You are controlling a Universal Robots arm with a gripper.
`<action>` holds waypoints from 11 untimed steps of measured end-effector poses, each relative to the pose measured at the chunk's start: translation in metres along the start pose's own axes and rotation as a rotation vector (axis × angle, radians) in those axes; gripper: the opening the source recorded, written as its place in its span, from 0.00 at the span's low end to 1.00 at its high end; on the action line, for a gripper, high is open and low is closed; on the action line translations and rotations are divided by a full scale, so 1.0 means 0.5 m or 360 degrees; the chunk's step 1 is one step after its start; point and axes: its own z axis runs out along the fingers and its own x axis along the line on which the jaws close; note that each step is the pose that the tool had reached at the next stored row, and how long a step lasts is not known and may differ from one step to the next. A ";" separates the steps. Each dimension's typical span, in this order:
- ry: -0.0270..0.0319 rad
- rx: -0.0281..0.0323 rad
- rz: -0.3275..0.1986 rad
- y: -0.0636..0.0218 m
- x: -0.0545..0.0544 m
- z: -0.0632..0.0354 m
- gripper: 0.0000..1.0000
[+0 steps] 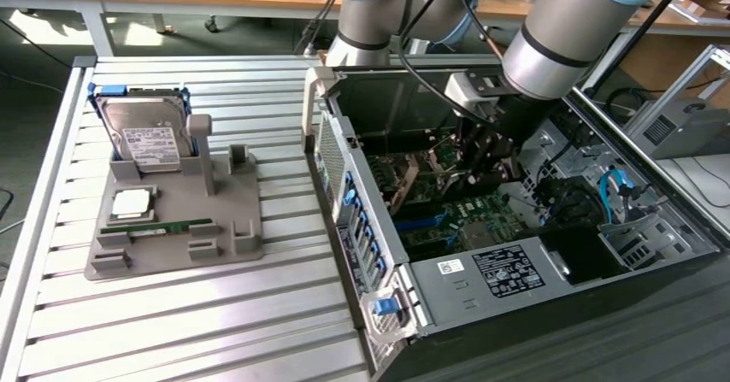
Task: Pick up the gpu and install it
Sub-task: 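Insert the gpu into the slot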
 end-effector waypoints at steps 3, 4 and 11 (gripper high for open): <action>0.00000 0.00000 0.0000 0.000 0.002 0.001 0.27; -0.00001 0.00000 0.0000 0.001 0.002 0.001 0.27; 0.00001 0.00000 0.0000 0.001 0.006 0.002 0.27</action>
